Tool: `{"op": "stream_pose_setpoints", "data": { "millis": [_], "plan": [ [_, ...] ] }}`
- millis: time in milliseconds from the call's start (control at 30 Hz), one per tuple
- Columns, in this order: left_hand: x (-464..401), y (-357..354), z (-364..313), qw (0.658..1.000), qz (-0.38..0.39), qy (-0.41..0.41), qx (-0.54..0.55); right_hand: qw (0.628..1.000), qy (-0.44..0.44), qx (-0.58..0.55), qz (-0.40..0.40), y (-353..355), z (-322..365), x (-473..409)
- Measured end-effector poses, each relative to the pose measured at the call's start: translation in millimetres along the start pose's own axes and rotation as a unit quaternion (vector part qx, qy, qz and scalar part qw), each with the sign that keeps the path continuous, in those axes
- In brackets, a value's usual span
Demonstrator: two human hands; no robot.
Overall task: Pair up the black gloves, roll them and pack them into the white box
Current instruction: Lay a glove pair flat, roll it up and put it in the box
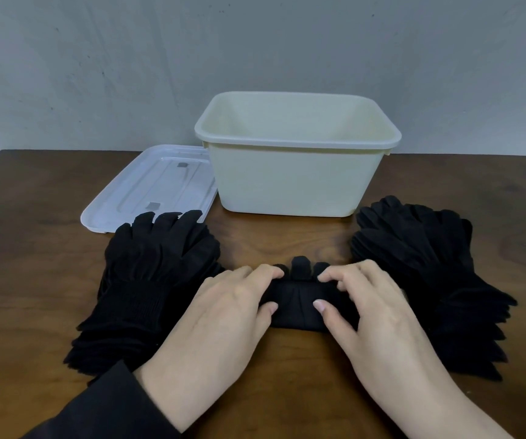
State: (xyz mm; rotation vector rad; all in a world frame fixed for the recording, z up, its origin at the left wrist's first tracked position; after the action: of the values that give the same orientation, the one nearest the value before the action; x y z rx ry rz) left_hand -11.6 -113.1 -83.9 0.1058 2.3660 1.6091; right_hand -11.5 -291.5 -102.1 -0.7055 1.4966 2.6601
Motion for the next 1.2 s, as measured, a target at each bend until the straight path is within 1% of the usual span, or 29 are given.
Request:
{"op": "stream_pose_setpoints", "data": {
  "millis": [100, 167, 233, 333, 400, 467, 567, 733, 800, 900, 1000, 1100, 1133, 1200],
  "plan": [
    [-2, -1, 5, 1.000, 0.021, 0.005, -0.022, 0.996, 0.040, 0.056, -0.053, -2, -2, -1],
    [-5, 3, 0, 0.999, 0.023, -0.014, -0.018, 0.993, 0.062, 0.079, -0.061, -6, -5, 0],
    [-4, 6, -6, 0.998, 0.032, -0.048, -0.018, 0.991, 0.093, 0.089, -0.030, -10, -5, -1],
    [3, 2, -11, 0.992, 0.070, -0.101, -0.039, 0.987, 0.130, 0.095, -0.016, -6, -4, 2],
    [6, -6, -7, 0.989, 0.078, -0.108, -0.065, 0.990, 0.114, 0.075, 0.024, -3, -5, 6],
    [4, -10, -7, 0.988, 0.088, -0.108, -0.064, 0.990, 0.099, 0.071, 0.067, -1, -4, 10],
    [1, -10, -6, 0.989, 0.074, -0.117, -0.055, 0.992, 0.082, 0.066, 0.075, -3, -4, 7],
    [5, -1, -8, 0.993, 0.055, -0.100, -0.023, 0.997, 0.042, 0.011, 0.071, 6, 0, 9],
    [5, 2, -7, 0.994, 0.040, -0.099, 0.004, 0.996, 0.023, -0.019, 0.082, 9, 1, 10],
    [7, 9, -6, 0.994, 0.008, -0.076, 0.084, 0.995, 0.022, -0.040, 0.089, 10, 3, 10],
    [7, 12, -5, 0.992, -0.016, -0.046, 0.113, 0.994, -0.002, -0.064, 0.086, 10, 0, 8],
    [5, 10, -1, 0.993, -0.048, -0.019, 0.104, 0.996, -0.013, -0.049, 0.076, 6, 2, 3],
    [4, 10, -1, 0.993, -0.054, -0.014, 0.101, 0.997, -0.010, -0.033, 0.063, 5, 3, 1],
    [3, 7, -2, 0.994, -0.069, -0.014, 0.078, 1.000, 0.021, 0.017, 0.011, 6, 7, -2]
  ]
}}
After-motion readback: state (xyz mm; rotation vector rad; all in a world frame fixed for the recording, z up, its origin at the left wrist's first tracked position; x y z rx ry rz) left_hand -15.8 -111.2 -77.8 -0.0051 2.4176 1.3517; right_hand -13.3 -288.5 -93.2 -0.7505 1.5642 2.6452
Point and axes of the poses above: each hand's wrist, its own x-axis away from the middle knuckle, its own y-axis out of the back of the hand, z = x × y, the point moved 4 cm from there along -x, towards the middle knuckle, and after that the axes turned 1 degree about y, right-handed, at the moved point
